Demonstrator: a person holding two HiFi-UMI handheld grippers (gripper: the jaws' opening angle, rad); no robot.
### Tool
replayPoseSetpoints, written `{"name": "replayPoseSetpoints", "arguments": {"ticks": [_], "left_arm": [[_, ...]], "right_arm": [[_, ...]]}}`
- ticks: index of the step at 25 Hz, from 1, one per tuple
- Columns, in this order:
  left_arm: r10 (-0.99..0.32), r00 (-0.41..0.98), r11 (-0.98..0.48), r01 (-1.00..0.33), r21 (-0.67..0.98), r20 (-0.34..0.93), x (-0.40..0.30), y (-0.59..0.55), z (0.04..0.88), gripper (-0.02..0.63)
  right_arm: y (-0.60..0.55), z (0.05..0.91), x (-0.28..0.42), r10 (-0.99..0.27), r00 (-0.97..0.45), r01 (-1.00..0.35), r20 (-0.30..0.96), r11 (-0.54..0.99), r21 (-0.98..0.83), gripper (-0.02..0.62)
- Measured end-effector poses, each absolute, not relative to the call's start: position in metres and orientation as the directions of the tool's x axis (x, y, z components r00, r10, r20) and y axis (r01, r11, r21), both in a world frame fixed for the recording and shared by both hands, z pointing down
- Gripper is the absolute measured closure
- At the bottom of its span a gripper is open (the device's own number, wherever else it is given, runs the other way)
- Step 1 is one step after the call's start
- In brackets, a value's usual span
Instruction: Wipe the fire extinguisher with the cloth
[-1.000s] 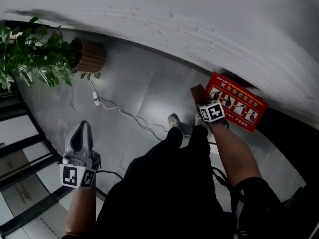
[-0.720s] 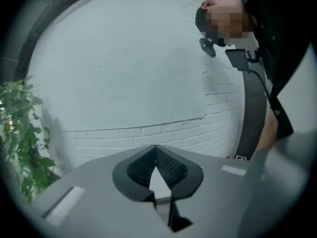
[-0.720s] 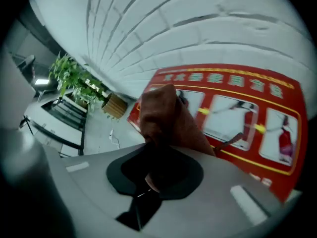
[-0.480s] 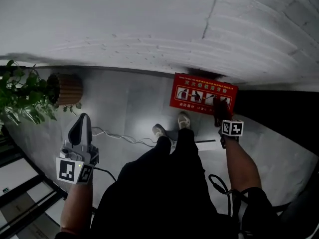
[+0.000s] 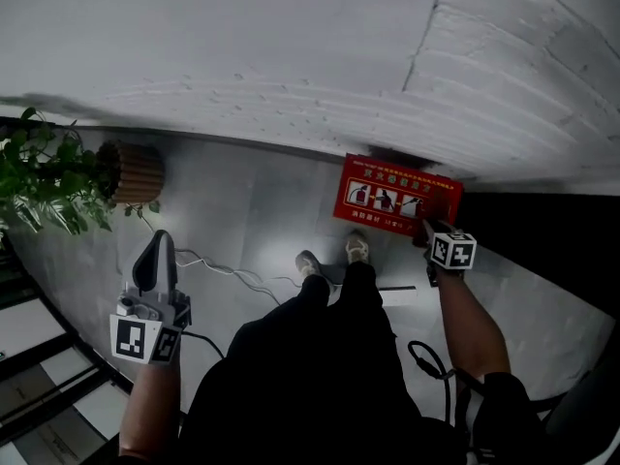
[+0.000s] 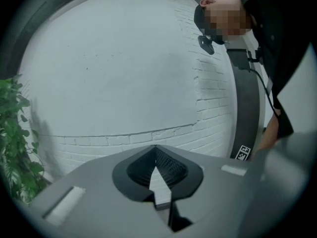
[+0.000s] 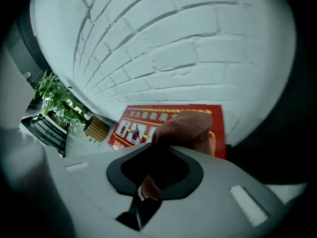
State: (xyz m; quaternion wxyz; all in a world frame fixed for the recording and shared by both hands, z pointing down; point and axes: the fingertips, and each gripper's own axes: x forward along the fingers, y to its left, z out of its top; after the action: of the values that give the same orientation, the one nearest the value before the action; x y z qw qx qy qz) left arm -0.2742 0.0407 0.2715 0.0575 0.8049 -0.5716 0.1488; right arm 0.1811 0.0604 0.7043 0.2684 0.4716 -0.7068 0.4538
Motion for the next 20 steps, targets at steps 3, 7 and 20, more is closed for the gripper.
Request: {"name": "replayPoseSetpoints", "arguments": {"ticks": [3, 7, 20], "left_arm": [[-0.925, 0.219, -0.252, -0.965, -0.071, 0.311, -0.299, 0.054, 0.267, 0.606], [-0.937, 0.119, -0.163, -0.980, -0.112, 0.328, -0.326, 0.083, 0.264, 0.606], [-0.929, 0.006, -0.078, -0.981, -0.179, 0.370, -0.352, 0.106, 0.254, 0.606]], "right_arm": [[0.002, 0.701, 0.110, -0.387, -0.507, -0.860, 0.770, 0.279, -0.426, 0.549], [-0.055, 0.706, 0.021, -0.282, -0.589, -0.777, 0.758, 0.456, -0.434, 0.549], [-0.072, 0.743, -0.010, -0.154, -0.564, -0.752, 0.811, 0.503, -0.427, 0.548]]}}
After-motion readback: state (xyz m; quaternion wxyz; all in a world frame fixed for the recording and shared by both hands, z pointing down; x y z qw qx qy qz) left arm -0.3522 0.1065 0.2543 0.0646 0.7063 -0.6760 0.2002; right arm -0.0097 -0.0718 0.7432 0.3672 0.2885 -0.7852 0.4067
